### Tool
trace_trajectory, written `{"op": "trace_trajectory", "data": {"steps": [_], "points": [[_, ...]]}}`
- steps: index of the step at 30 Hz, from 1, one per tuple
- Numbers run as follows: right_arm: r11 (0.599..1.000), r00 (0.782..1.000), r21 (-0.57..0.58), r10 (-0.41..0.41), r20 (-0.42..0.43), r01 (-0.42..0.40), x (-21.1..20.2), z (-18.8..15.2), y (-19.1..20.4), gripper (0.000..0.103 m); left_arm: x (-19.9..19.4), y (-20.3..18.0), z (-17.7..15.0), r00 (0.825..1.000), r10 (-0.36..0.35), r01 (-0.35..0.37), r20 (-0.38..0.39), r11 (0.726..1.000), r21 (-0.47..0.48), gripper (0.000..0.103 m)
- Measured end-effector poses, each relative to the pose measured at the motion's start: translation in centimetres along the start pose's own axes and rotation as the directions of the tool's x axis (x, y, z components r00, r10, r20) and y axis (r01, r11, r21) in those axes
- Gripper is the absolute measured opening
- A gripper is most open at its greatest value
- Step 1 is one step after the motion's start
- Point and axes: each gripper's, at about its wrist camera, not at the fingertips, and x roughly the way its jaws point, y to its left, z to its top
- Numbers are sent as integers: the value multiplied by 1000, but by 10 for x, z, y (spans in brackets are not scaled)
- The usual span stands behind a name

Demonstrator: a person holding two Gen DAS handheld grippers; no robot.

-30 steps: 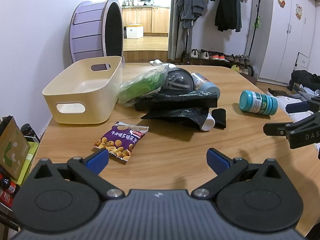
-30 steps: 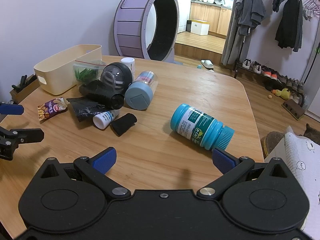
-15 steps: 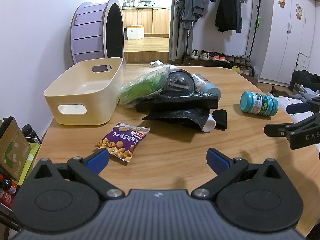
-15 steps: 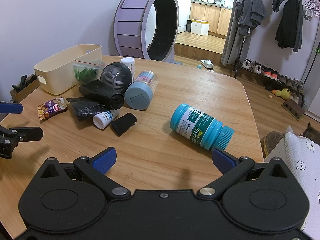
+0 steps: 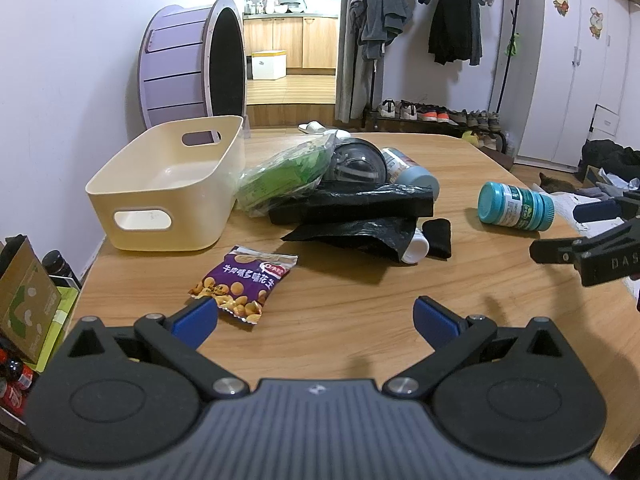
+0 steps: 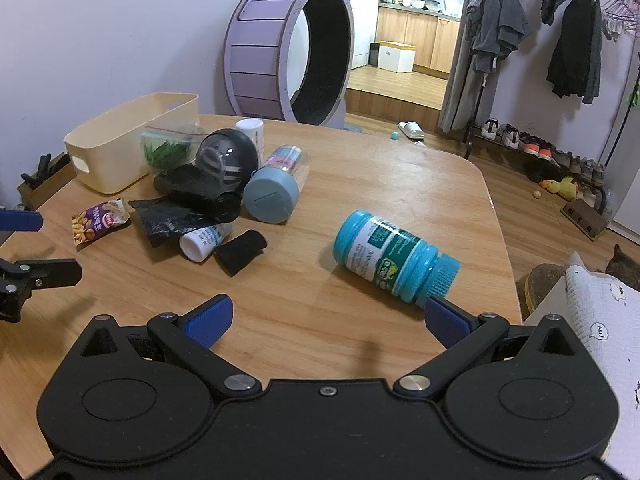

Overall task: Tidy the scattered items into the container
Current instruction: 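Move the right gripper toward the teal-capped medicine bottle lying on the table, then close the right gripper around the teal-capped bottle and lift it upright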

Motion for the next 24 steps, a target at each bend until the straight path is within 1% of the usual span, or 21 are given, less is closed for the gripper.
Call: {"op": "trace_trajectory", "data": {"steps": [6,10,13,15,16,18,21,24], "points": [[999,999,23,-35,27,34,-2,-2,-23,103,-2,-7,-1,998,-56,56,24,998,11,103],[997,996,63,-56,75,51,1,-6,-46,103,-2,-19,-1,995,-89,87,36,995,48,103],[995,994,52,-89,70,86,7,-8,-57,103,-1,-24,0,992,-118,116,40,992,49,103],[994,995,89,-76,64,70,13,-9,-65,103,0,-26,1,989,-139,137,42,990,44,103],[992,996,121,-51,67,43,17,-11,-71,103,0,-28,1,988,-146,145,45,989,43,103],[989,995,146,-19,95,5,22,-13,-76,102,0,-30,2,986,-159,157,50,987,44,103],[994,993,107,-15,117,3,28,-13,-77,99,1,-32,3,984,-171,169,52,985,42,103],[998,986,52,28,162,-37,31,-12,-76,98,1,-33,4,982,-184,182,51,983,34,103]]}}
